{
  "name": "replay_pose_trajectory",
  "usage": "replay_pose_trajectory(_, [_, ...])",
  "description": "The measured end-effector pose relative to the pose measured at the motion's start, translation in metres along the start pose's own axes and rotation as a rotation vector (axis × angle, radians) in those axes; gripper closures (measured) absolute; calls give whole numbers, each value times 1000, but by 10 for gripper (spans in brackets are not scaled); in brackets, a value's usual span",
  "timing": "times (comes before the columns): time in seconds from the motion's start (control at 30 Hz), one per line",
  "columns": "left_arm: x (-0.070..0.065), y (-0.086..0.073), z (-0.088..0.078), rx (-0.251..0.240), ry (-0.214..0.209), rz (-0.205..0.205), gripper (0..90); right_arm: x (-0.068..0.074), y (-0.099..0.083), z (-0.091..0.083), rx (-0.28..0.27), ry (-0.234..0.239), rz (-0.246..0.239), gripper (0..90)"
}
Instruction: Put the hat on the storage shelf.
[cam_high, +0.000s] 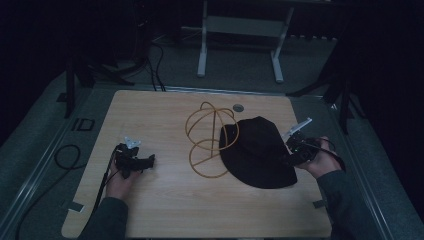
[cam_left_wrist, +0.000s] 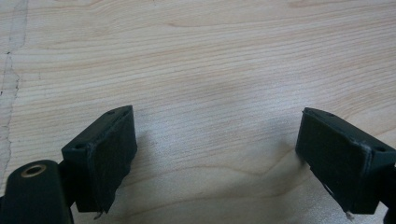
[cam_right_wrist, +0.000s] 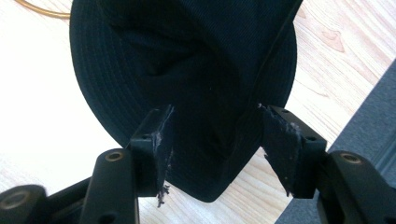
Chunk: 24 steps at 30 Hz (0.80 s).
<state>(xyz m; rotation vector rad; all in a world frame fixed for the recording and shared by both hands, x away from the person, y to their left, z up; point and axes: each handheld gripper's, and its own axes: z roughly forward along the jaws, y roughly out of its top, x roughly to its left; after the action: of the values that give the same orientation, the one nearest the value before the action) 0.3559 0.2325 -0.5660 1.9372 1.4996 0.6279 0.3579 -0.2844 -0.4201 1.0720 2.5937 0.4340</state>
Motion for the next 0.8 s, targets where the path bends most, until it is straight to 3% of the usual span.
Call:
replay_pose_trajectory(0.4, [0, 0, 0, -2, 0, -2, 126, -13, 16, 7, 54, 46, -6, 455])
replay_pose_trajectory(0.8, [0, 0, 0, -1, 0, 0, 126, -21, 32, 17, 130, 84, -3, 358])
